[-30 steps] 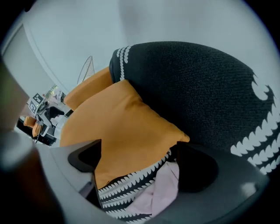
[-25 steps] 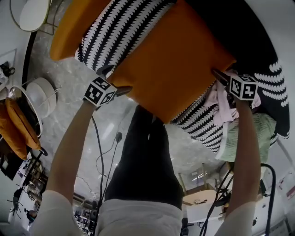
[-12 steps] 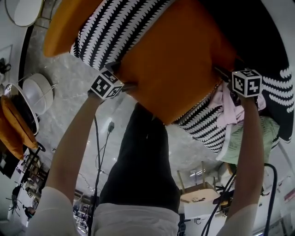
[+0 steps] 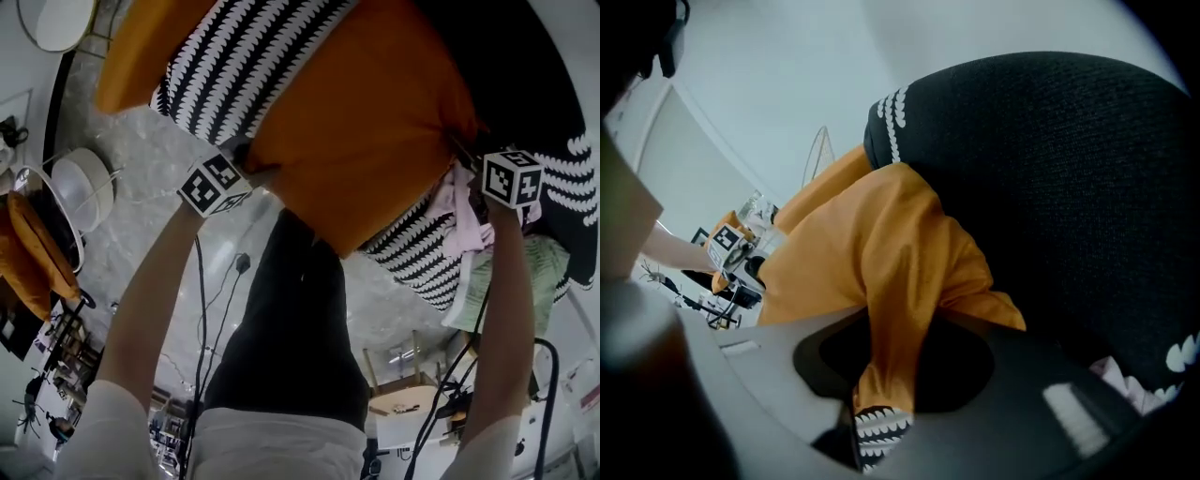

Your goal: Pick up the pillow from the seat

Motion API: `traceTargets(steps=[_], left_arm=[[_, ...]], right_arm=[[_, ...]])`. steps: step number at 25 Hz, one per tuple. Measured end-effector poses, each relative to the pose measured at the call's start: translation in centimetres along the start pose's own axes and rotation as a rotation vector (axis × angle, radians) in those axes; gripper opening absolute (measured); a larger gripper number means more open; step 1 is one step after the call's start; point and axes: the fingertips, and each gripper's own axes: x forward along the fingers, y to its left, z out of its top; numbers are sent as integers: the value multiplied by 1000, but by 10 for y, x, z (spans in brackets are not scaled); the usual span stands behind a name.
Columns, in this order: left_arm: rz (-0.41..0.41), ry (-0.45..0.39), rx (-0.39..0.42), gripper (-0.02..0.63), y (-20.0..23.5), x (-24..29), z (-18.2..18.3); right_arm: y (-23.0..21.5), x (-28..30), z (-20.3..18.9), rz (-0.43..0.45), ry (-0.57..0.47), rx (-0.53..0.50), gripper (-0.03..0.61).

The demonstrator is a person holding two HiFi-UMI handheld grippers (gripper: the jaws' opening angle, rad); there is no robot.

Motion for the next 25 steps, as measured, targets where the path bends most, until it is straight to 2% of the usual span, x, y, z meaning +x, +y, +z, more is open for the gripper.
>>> traceTargets(steps=[5,15,20,25], left_arm=[[-9,-17,35,143,-30,-19,16],[-4,-65,96,140,-95,-90,45],[40,-85,112,140,-126,-133,63],[114,-120,143,140,-183,-182,102]], right_arm=[[14,-31,4,34,-30,26,88],[67,-116,19,92,-91,-21,89],[102,-169,36,91,-116,-81,89],[134,-258,50,62,-178,-112,89]])
